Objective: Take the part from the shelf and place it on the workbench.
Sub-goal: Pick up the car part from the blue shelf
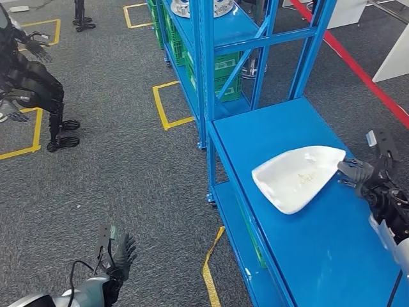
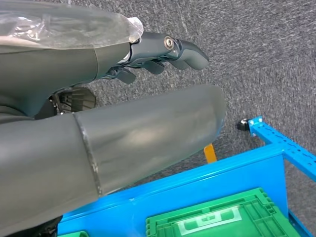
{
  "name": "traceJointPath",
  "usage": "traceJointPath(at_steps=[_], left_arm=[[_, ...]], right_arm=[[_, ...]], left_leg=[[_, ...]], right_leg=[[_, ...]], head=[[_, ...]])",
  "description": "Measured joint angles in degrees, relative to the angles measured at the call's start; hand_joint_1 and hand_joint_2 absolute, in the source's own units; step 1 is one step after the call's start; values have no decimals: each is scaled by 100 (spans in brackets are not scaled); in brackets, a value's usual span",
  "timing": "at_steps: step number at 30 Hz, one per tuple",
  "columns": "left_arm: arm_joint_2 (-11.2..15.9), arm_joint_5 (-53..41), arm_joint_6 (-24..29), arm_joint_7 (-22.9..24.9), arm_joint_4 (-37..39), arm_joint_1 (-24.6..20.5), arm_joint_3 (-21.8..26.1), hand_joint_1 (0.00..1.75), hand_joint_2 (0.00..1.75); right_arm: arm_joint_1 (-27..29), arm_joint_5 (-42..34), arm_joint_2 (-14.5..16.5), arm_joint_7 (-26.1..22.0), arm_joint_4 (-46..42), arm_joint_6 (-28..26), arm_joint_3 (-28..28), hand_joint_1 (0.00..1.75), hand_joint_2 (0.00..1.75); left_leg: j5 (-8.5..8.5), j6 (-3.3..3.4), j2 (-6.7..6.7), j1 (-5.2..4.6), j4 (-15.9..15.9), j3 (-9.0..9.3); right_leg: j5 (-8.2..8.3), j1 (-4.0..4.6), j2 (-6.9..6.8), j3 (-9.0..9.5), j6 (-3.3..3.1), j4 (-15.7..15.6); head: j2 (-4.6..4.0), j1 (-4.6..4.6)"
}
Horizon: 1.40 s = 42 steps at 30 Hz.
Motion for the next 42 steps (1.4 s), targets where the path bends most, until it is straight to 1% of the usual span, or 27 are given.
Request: traceJointPath(at_steps=[26, 31, 37, 42], left_arm=[[26, 78, 2, -20, 0, 5, 0, 0, 0], [39, 92, 2, -30, 0, 13, 0, 0, 0], [71, 139, 44, -153, 0, 57, 0, 0, 0], [102, 138, 112, -260, 0, 110, 0, 0, 0]], right_arm=[[-1, 53, -1, 4, 46, 94, 105, 175, 175], [-2, 10, -2, -131, 45, 172, 105, 175, 175], [-92, -38, -2, -645, -94, 450, 104, 175, 175], [-214, -5, -2, -739, -440, 442, 102, 175, 175]], left_leg=[[0, 0, 3, 0, 2, 0], [0, 0, 3, 0, 3, 0], [0, 0, 4, 0, 2, -1], [0, 0, 2, 0, 2, -1]], right_leg=[[0, 0, 1, 0, 0, 0], [0, 0, 1, 0, 0, 0], [1, 0, 2, 0, 0, 0], [1, 1, 3, 1, 0, 0]], head=[[0, 2], [0, 2], [0, 2], [0, 2]])
